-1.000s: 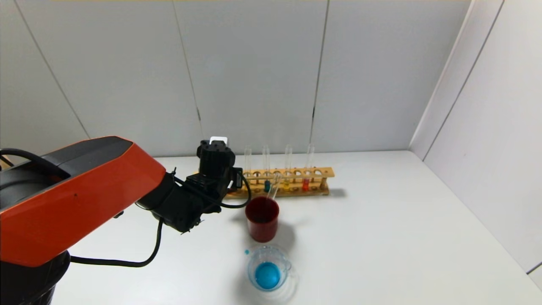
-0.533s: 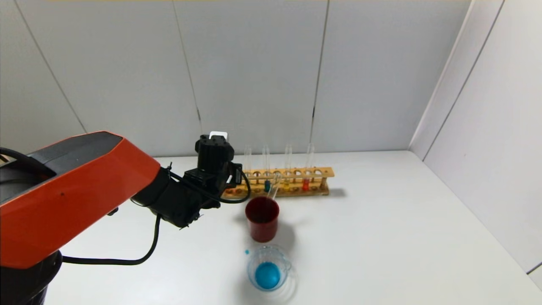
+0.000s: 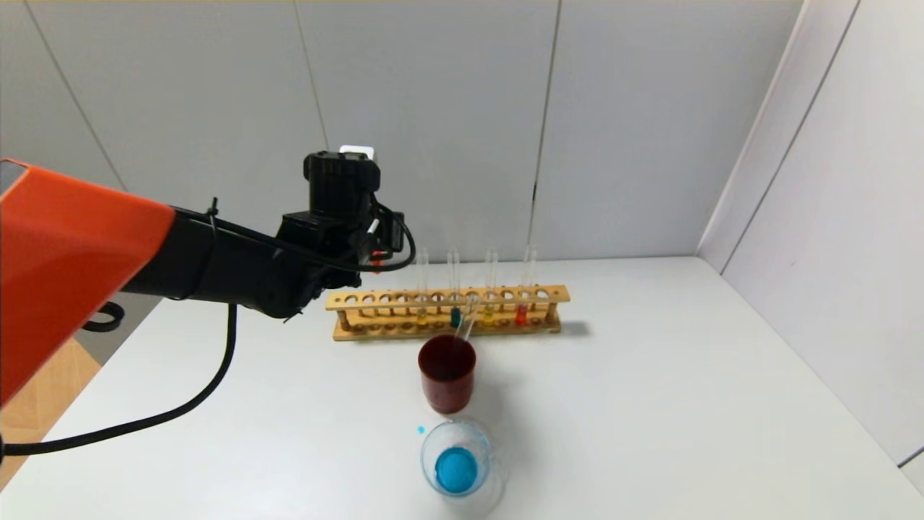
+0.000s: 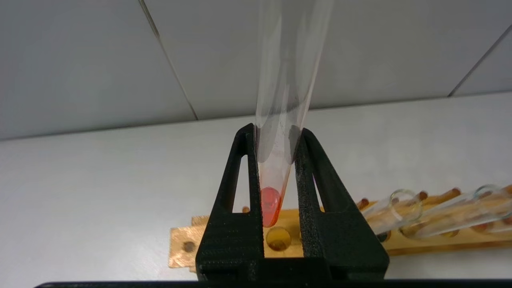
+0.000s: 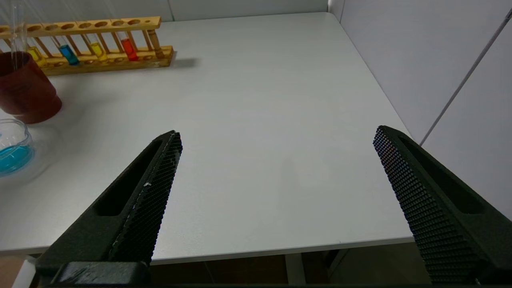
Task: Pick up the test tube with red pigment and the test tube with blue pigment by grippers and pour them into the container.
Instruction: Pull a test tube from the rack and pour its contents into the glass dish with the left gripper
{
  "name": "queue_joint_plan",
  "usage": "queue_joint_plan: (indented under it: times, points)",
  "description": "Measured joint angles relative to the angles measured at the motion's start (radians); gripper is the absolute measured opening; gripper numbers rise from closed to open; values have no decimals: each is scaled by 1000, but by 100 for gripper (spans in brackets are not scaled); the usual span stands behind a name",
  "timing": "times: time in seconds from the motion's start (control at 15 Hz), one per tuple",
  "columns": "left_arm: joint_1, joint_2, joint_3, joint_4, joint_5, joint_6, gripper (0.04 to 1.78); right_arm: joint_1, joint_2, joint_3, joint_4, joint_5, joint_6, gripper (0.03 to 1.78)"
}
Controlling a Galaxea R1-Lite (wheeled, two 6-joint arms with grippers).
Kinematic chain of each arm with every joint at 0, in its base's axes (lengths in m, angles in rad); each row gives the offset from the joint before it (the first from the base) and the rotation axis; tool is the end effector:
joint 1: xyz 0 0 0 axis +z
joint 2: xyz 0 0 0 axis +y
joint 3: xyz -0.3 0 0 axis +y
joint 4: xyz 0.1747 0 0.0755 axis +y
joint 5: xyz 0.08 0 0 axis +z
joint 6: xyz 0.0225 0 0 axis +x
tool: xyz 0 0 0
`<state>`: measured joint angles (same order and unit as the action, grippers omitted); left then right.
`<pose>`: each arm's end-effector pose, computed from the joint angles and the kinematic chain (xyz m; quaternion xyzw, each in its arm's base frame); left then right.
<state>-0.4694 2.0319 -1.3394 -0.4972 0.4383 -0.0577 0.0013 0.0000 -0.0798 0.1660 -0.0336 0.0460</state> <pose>0.3741 -0.1790 0.1958 0.0140 0.0880 -0.0129 0.9959 -0.0298 -0.0008 0.0804 0.0222 0.0427 -0.0171 0.9987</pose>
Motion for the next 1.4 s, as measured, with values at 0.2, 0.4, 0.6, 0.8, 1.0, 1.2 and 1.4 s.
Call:
queue_joint_plan:
  times: [0.2, 0.4, 0.6, 0.8, 1.0, 1.2, 1.4]
  points:
    - [6, -77, 0, 58, 3, 25, 30, 0, 0, 0, 0, 0, 0, 175]
    - [3, -186, 81, 115, 3, 53, 30, 0, 0, 0, 0, 0, 0, 175]
    - [-14, -309, 247, 127, 1, 106, 30, 0, 0, 0, 0, 0, 0, 175]
    - [-70, -431, 450, 127, -4, 208, 30, 0, 0, 0, 0, 0, 0, 175]
    - [-173, -527, 628, 110, -3, 348, 30, 0, 0, 0, 0, 0, 0, 175]
    - [-237, -566, 743, 52, -2, 440, 30, 0, 0, 0, 0, 0, 0, 175]
    - [-280, -569, 826, -39, -13, 550, 30, 0, 0, 0, 0, 0, 0, 175]
